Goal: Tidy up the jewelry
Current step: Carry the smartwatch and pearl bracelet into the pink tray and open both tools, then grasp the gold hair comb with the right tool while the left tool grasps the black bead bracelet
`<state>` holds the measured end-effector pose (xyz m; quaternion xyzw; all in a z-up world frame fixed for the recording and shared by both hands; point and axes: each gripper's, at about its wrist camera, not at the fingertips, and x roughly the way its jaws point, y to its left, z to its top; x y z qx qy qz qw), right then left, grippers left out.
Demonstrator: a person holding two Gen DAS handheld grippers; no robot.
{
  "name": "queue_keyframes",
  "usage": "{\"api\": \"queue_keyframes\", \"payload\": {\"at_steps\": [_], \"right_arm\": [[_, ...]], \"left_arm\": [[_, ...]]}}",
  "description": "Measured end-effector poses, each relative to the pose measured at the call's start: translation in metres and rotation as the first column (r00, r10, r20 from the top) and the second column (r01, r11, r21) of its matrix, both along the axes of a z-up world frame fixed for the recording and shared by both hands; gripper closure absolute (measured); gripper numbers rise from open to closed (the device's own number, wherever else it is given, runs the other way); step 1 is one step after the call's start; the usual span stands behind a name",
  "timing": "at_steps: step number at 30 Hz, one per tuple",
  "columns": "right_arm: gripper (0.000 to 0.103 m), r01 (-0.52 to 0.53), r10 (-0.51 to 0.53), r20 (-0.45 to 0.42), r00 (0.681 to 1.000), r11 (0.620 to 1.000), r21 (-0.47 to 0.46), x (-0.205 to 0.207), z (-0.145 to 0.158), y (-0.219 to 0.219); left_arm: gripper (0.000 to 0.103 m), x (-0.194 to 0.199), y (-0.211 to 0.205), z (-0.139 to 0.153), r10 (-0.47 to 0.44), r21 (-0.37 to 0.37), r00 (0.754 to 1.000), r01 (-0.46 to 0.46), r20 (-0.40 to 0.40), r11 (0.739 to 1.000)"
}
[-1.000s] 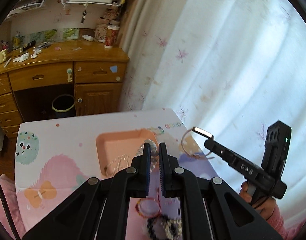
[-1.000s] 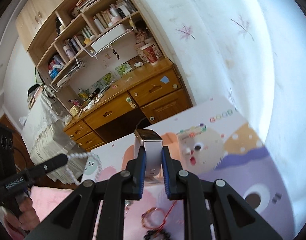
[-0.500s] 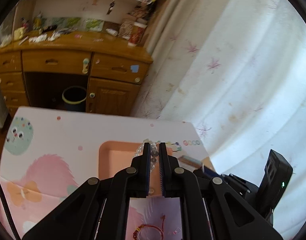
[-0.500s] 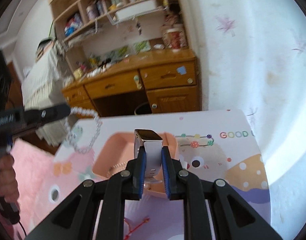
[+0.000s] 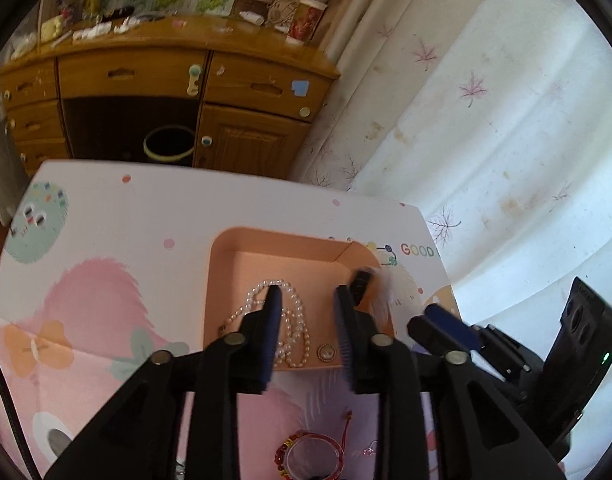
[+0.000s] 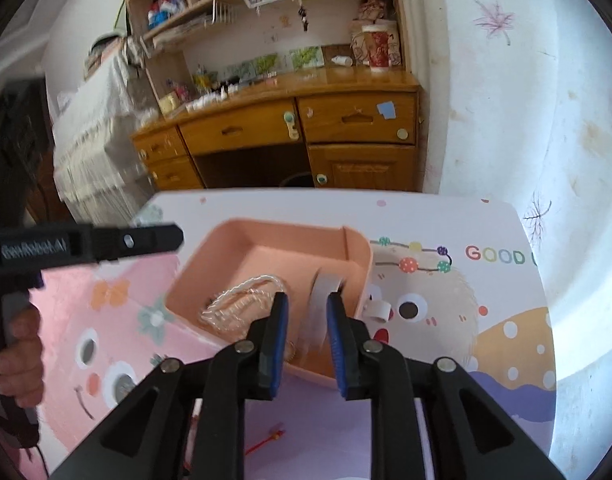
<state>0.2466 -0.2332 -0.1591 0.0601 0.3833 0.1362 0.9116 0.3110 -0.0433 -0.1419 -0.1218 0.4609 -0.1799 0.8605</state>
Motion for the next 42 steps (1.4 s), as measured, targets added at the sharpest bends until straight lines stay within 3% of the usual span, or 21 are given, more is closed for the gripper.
{"api": "queue_keyframes", "payload": {"at_steps": [4, 10, 15, 23, 30, 34, 39, 42], "right_arm": [[0.065, 0.054, -0.054, 0.022, 0.998, 0.998, 0.018, -0.009, 0.013, -0.009], [0.064, 0.101, -0.099, 0.03, 0.995, 0.993, -0.061, -0.033, 0.017, -0.007], [0.043, 0.124, -0.124, 0.01, 0.992, 0.989, -0.075, -0.061, 0.013, 0.003], [0.036, 0.128, -0.137, -0.115, 0.984, 0.988, -0.084, -0.102, -0.01, 0.02], [0.036, 0.036, -0.064, -0.191, 0.979, 0.988, -0.148, -0.141, -0.027, 0.046], [0.036, -0.042, -0.005, -0.194, 0.981, 0.971, -0.236, -0.161, -0.032, 0.062], [0.036, -0.174, 0.101, -0.217, 0.971, 0.922, -0.347, -0.179, -0.041, 0.079], [0.036, -0.265, 0.181, -0.229, 0.956, 0.867, -0.422, -0.188, -0.047, 0.088]], "left_arm": [[0.047, -0.01, 0.001, 0.016, -0.015, 0.034, 0.999, 0.014, 0.041, 0.999], [0.043, -0.026, 0.011, 0.019, -0.018, 0.078, 1.0, 0.016, 0.019, 0.997], [0.033, -0.042, 0.028, 0.006, -0.008, 0.111, 0.999, 0.013, -0.04, 0.994], [0.029, -0.075, 0.053, -0.015, -0.014, 0.132, 0.993, 0.029, -0.115, 0.991], [0.029, -0.104, 0.057, -0.034, -0.057, 0.129, 0.978, 0.084, -0.201, 0.988], [0.029, -0.119, 0.052, -0.043, -0.086, 0.145, 0.966, 0.124, -0.242, 0.982], [0.029, -0.134, 0.046, -0.056, -0.122, 0.133, 0.945, 0.169, -0.303, 0.977], [0.029, -0.141, 0.042, -0.062, -0.139, 0.119, 0.935, 0.187, -0.326, 0.975]]}}
